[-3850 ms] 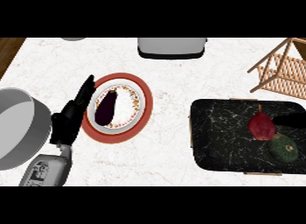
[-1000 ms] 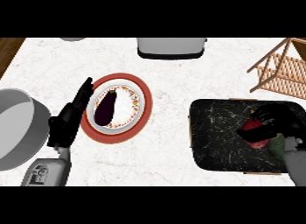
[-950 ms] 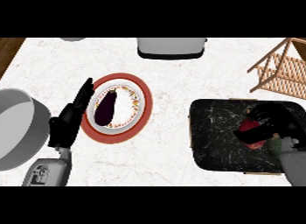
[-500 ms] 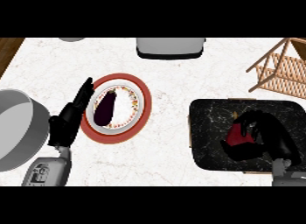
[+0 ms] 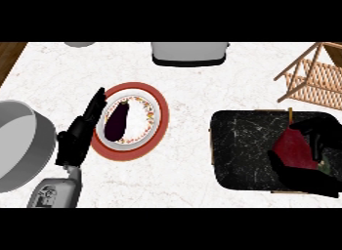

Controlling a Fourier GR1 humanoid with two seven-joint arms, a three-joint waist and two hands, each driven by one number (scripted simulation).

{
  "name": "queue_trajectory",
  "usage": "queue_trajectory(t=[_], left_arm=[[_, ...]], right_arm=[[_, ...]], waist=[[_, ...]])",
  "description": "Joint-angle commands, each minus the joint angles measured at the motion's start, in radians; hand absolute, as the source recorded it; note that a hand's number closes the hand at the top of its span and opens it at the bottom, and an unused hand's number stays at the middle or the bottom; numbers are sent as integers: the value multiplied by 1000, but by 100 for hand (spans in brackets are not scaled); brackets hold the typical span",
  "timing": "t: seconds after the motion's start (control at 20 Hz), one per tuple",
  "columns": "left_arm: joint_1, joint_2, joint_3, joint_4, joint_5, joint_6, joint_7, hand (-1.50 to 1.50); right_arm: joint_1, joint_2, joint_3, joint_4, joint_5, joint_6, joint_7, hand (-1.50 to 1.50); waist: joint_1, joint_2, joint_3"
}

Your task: Pick the pear from the tray and place it in the tiered shelf

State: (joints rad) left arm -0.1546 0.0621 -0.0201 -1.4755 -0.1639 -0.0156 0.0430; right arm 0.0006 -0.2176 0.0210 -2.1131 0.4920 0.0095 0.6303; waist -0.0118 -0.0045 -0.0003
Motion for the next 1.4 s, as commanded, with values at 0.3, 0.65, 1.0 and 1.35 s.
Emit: queue_trajectory(t=[0.3,0.65,1.0,1.35], left_arm=[[11,16,4,-16,19,-35,12,0],[12,0,-17,-40,-11,-10,29,0],[-30,41,36,-31,33,-54,60,0],[-6,36,46,12,38,-57,-26,0]], right_arm=[[-195,-163,-254,-223,0,107,325,150],[-331,-291,-423,-155,-9,121,371,150],[-461,-388,-470,65,-1,118,330,150],[-460,-440,-521,259,32,46,152,150]], waist=[[10,3,-1],[13,2,0],[17,4,0],[15,5,0]])
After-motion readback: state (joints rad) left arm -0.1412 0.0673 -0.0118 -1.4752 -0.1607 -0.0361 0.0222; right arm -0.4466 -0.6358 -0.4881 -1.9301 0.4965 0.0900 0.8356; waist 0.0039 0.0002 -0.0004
